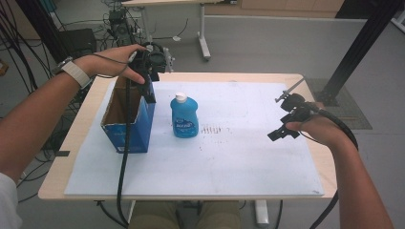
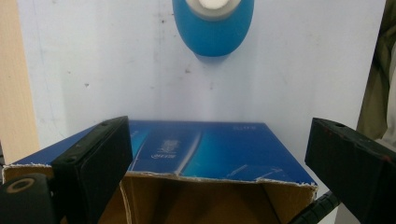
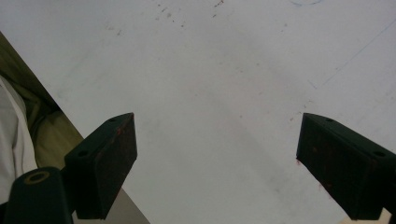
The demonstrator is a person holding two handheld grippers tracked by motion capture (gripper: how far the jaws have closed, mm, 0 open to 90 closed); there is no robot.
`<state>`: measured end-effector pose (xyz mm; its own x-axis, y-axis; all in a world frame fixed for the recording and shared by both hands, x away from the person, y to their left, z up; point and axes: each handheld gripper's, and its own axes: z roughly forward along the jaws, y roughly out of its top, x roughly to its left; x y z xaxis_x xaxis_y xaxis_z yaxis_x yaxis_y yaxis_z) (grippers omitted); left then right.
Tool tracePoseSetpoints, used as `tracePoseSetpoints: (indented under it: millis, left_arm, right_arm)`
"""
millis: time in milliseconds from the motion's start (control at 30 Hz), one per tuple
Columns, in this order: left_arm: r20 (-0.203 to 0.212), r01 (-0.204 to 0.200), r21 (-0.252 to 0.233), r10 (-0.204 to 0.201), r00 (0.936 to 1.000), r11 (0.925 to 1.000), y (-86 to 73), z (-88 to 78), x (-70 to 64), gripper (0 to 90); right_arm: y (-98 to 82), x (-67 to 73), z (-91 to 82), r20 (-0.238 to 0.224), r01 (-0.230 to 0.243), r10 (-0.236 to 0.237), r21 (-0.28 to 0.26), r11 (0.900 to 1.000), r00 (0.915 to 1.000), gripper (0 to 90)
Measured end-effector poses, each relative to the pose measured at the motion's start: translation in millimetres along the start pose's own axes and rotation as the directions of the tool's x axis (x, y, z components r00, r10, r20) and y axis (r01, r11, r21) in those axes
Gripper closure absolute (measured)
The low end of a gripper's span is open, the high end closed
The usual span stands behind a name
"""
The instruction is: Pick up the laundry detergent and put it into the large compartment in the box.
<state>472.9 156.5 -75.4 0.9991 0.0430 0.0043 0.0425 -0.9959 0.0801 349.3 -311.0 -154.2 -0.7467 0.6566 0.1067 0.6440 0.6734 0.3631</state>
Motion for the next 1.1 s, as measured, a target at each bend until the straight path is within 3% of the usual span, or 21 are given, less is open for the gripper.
tracePoseSetpoints:
  millis: [467,1100]
  left_arm:
    - [-0.001,-0.006,-0.021,0.006,1.0000,0.9998,5.2,-7.1,-2.4,7.5]
    - [0.001,-0.023,-0.020,0.023,0.9997,0.9995,24.0,-5.7,-3.3,7.0]
  right_arm:
    - [-3.2,-1.9,-3.2,0.004,-0.002,0.002,-0.004,1.000,1.0000,12.4]
    - [-6.7,-1.0,-2.5,0.002,0.006,-0.006,-0.010,1.000,1.0000,12.4]
